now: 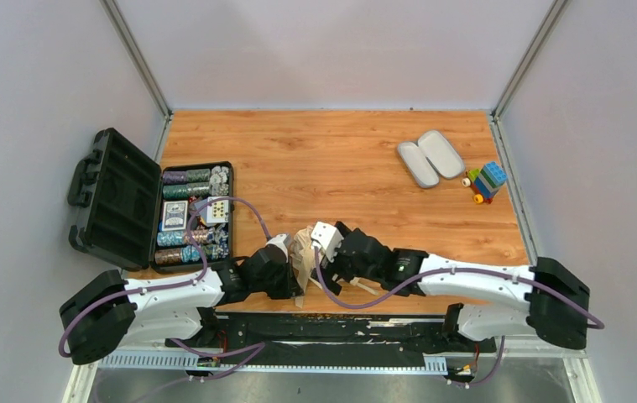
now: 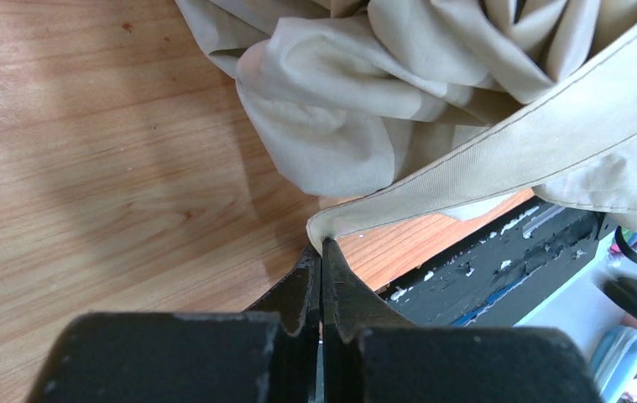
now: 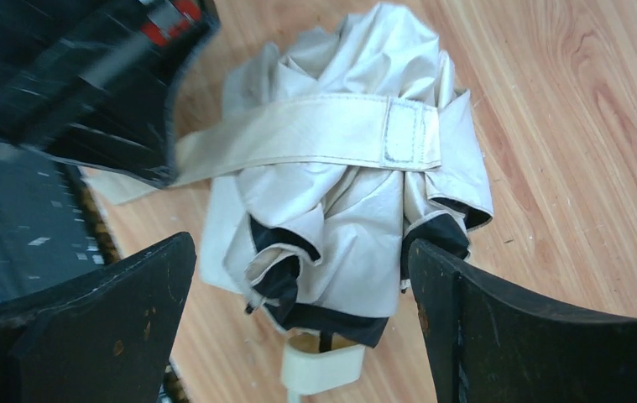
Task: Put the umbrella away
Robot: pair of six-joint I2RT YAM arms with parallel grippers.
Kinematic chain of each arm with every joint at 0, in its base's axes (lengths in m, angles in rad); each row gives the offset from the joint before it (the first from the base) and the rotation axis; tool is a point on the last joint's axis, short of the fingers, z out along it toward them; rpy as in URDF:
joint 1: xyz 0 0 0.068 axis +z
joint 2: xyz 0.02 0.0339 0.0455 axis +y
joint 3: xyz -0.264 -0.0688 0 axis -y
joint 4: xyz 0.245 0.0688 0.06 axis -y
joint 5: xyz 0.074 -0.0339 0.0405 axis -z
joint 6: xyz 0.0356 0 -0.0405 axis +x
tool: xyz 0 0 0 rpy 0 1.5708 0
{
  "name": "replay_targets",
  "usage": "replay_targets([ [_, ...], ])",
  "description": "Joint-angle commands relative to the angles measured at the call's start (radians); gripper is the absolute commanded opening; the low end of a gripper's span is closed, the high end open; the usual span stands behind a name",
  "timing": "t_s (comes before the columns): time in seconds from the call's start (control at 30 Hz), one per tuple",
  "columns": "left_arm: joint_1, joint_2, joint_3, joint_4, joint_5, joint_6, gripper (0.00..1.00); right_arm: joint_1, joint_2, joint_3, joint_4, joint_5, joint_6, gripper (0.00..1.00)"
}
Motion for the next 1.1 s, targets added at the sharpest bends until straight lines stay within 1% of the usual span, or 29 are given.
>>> replay_targets([
  [0.0, -0.002, 0.026, -0.033, -0.186, -0.088, 0.055, 0.0, 0.03, 0.103, -0.022, 0.166, 0.083, -0.143, 1.0],
  [0.1, -0.002, 0.021, -0.029, -0.195, -0.086, 0.054, 0.0, 0.04, 0.193, -0.037, 0.211, 0.113, -0.15, 1.0],
  [0.2, -0.002, 0.018, -0.038, -0.192, -0.083, 0.046, 0.0, 0.043, 0.272, -0.086, 0.282, 0.139, -0.125, 1.0],
  [0.27, -0.002, 0.016, -0.046, -0.191, -0.086, 0.041, 0.0, 0.043, 0.306, -0.115, 0.326, 0.17, -0.099, 0.97],
  [0.33, -0.002, 0.013, -0.045, -0.198, -0.084, 0.04, 0.0, 0.04, 0.331, -0.145, 0.382, 0.182, -0.079, 0.92],
  [0.37, -0.002, 0.01, -0.044, -0.204, -0.081, 0.04, 0.0, 0.034, 0.341, -0.161, 0.411, 0.183, -0.067, 0.86],
  [0.43, -0.001, -0.003, -0.039, -0.225, -0.07, 0.046, 0.0, 0.008, 0.361, -0.175, 0.448, 0.162, -0.033, 0.7],
  [0.47, -0.002, -0.017, -0.033, -0.243, -0.063, 0.051, 0.0, -0.006, 0.37, -0.17, 0.445, 0.138, -0.011, 0.6],
  [0.5, -0.001, -0.035, -0.03, -0.262, -0.057, 0.058, 0.0, -0.023, 0.379, -0.159, 0.443, 0.09, 0.01, 0.47],
  [0.53, -0.001, -0.056, -0.029, -0.281, -0.053, 0.062, 0.0, -0.04, 0.38, -0.157, 0.454, 0.034, 0.028, 0.41],
  [0.57, -0.002, -0.085, -0.027, -0.3, -0.048, 0.065, 0.0, -0.064, 0.384, -0.153, 0.464, -0.027, 0.054, 0.31],
  [0.6, -0.002, -0.119, -0.025, -0.322, -0.041, 0.072, 0.0, -0.092, 0.392, -0.137, 0.464, -0.115, 0.087, 0.2],
  [0.67, -0.002, -0.19, -0.019, -0.36, -0.031, 0.077, 0.0, -0.147, 0.407, -0.106, 0.462, -0.276, 0.161, 0.1],
  [0.7, -0.002, -0.236, -0.015, -0.379, -0.031, 0.079, 0.0, -0.173, 0.423, -0.086, 0.471, -0.351, 0.202, 0.03],
  [0.73, -0.002, -0.267, -0.015, -0.389, -0.013, 0.08, 0.0, -0.202, 0.439, -0.07, 0.487, -0.432, 0.246, 0.0],
  [0.8, -0.001, -0.313, -0.013, -0.405, -0.001, 0.081, 0.0, -0.264, 0.488, -0.019, 0.499, -0.608, 0.371, 0.0],
  [0.87, -0.002, -0.33, -0.019, -0.415, -0.009, 0.085, 0.0, -0.326, 0.546, 0.035, 0.495, -0.75, 0.465, 0.0],
  [0.93, -0.002, -0.319, -0.048, -0.389, -0.008, 0.079, 0.0, -0.368, 0.603, 0.052, 0.534, -0.827, 0.576, 0.0],
  [0.97, -0.003, -0.305, -0.077, -0.348, 0.005, 0.071, 0.0, -0.38, 0.629, 0.039, 0.599, -0.85, 0.641, 0.0],
  [1.0, -0.003, -0.284, -0.103, -0.305, 0.019, 0.061, 0.0, -0.385, 0.655, 0.025, 0.659, -0.864, 0.691, 0.0],
  [1.07, -0.003, -0.237, -0.145, -0.254, 0.025, 0.047, 0.0, -0.385, 0.705, 0.011, 0.693, -0.851, 0.736, 0.0],
])
